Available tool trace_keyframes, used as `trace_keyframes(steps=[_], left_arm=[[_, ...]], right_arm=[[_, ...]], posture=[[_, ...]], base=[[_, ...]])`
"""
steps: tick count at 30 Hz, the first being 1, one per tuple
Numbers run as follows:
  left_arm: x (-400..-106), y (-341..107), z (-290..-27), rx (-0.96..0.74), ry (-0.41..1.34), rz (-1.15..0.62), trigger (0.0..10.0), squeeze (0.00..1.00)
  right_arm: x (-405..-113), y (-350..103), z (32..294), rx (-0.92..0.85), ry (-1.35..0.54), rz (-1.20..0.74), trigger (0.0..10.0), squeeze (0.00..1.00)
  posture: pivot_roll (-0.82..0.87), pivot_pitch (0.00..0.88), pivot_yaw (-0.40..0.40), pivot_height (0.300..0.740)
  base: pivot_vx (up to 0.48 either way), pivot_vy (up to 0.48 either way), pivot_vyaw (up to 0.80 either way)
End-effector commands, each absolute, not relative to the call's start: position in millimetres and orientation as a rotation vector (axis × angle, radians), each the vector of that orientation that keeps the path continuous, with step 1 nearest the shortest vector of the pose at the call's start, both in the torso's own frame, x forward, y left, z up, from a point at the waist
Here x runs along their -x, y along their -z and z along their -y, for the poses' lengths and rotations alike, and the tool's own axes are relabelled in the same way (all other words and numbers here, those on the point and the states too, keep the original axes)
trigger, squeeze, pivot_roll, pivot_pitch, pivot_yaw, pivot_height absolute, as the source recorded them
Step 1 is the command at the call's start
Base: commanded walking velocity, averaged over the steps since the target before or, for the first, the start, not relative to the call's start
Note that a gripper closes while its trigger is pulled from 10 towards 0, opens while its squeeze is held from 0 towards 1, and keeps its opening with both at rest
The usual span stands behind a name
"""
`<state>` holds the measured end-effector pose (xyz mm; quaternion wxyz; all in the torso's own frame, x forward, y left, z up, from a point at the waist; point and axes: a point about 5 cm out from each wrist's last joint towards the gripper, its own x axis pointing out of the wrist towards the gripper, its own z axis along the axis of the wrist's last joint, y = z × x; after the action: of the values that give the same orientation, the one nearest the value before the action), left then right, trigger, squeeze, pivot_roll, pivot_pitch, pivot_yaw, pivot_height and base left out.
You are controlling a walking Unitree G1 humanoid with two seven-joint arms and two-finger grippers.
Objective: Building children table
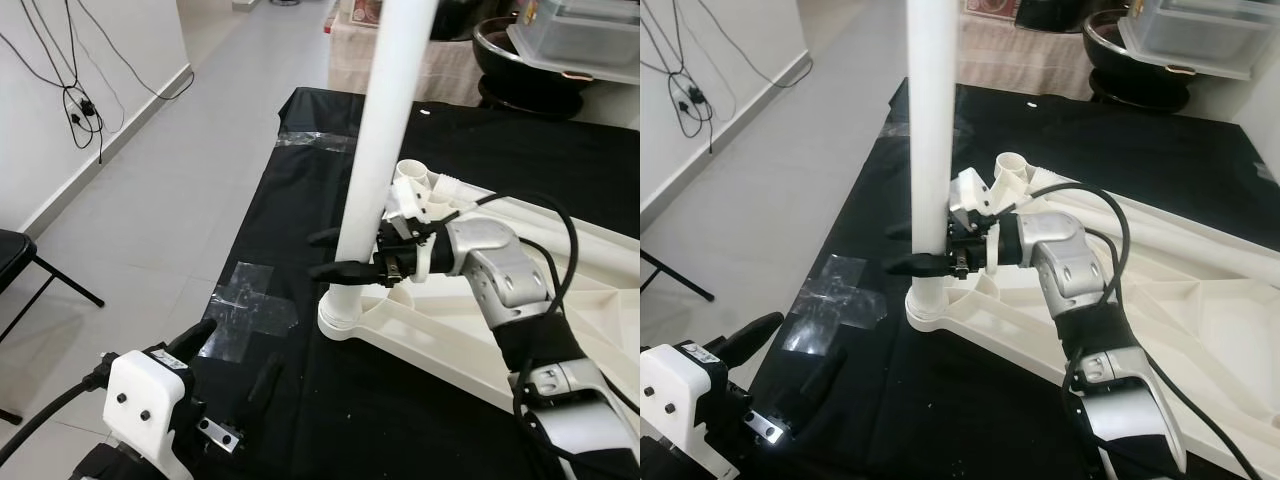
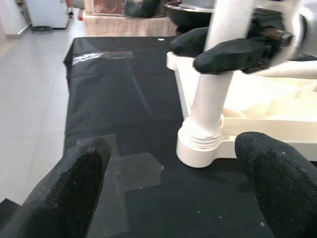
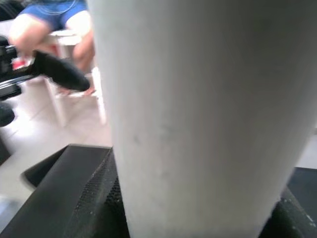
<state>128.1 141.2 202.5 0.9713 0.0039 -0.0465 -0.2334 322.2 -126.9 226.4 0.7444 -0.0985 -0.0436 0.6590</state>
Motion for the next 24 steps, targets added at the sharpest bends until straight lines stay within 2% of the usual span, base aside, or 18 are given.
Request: trace_keyframes(steps=[1,2,3,4,5,6,7,8,10,15,16,17,18,19,20,24], left_arm=[[-127,-202,-144,-0.022,0.465,0.084,10.0,0.00],[-128,-203,-146,-0.029,0.451,0.083,10.0,0.00],[-128,-203,-146,-0.029,0.451,0.083,10.0,0.00],[-128,-203,-148,-0.027,0.437,0.083,10.0,0.00],[-129,-204,-149,-0.027,0.433,0.083,10.0,0.00],[-129,-204,-149,-0.027,0.433,0.083,10.0,0.00],[-130,-204,-150,-0.028,0.432,0.082,10.0,0.00],[-130,-205,-150,-0.028,0.431,0.081,10.0,0.00],[-130,-204,-151,-0.047,0.426,0.073,10.0,0.00],[-133,-205,-155,-0.058,0.383,0.074,10.0,0.00],[-133,-205,-155,-0.053,0.379,0.074,10.0,0.00],[-133,-205,-155,-0.053,0.379,0.074,10.0,0.00],[-133,-205,-155,-0.054,0.379,0.073,10.0,0.00],[-133,-205,-155,-0.052,0.379,0.071,10.0,0.00],[-133,-205,-155,-0.051,0.379,0.071,10.0,0.00],[-134,-206,-154,-0.044,0.380,0.070,10.0,0.00]], right_arm=[[-317,-200,131,0.188,-1.321,-0.008,0.0,0.00],[-314,-191,130,0.163,-1.207,-0.031,0.0,0.00],[-314,-191,130,0.163,-1.207,-0.031,0.0,0.00],[-316,-181,128,0.128,-1.001,-0.067,0.0,0.00],[-305,-167,126,0.122,-0.725,-0.111,0.0,0.00],[-305,-167,126,0.122,-0.725,-0.111,0.0,0.00],[-295,-161,131,0.121,-0.483,-0.132,0.0,0.00],[-288,-158,134,0.115,-0.352,-0.143,0.0,0.00],[-290,-159,131,0.114,-0.285,-0.127,0.0,0.00],[-296,-162,119,0.113,-0.310,-0.118,0.0,0.00],[-296,-163,116,0.119,-0.331,-0.122,3.3,0.00],[-296,-163,116,0.119,-0.331,-0.122,3.3,0.00],[-296,-164,114,0.109,-0.349,-0.127,10.0,0.00],[-295,-167,111,0.076,-0.364,-0.119,10.0,0.01],[-296,-171,110,0.053,-0.374,-0.109,10.0,1.00],[-303,-195,106,-0.065,-0.499,-0.015,10.0,1.00]], posture=[[0.20,0.197,-0.087,0.740],[0.20,0.197,-0.088,0.740],[0.20,0.197,-0.088,0.740],[0.20,0.196,-0.088,0.740],[0.19,0.197,-0.078,0.740],[0.19,0.197,-0.078,0.740],[0.20,0.200,-0.076,0.740],[0.20,0.201,-0.076,0.740],[0.19,0.184,-0.068,0.740],[0.19,0.183,-0.072,0.740],[0.19,0.184,-0.076,0.740],[0.19,0.184,-0.076,0.740],[0.19,0.184,-0.074,0.740],[0.19,0.183,-0.076,0.740],[0.19,0.184,-0.075,0.740],[0.18,0.185,-0.075,0.740]], base=[[0.000,0.000,0.00],[0.000,0.000,0.00],[0.000,0.000,0.00],[0.000,0.000,0.00],[0.000,0.000,0.00],[0.000,0.000,0.00],[0.000,0.000,0.00],[0.000,0.000,0.00],[0.000,0.000,0.00],[0.000,0.000,0.00],[0.000,0.000,0.00],[0.000,0.000,0.00],[0.000,0.000,0.00],[0.000,0.000,0.00],[0.000,0.000,0.00],[0.000,0.000,0.00]])
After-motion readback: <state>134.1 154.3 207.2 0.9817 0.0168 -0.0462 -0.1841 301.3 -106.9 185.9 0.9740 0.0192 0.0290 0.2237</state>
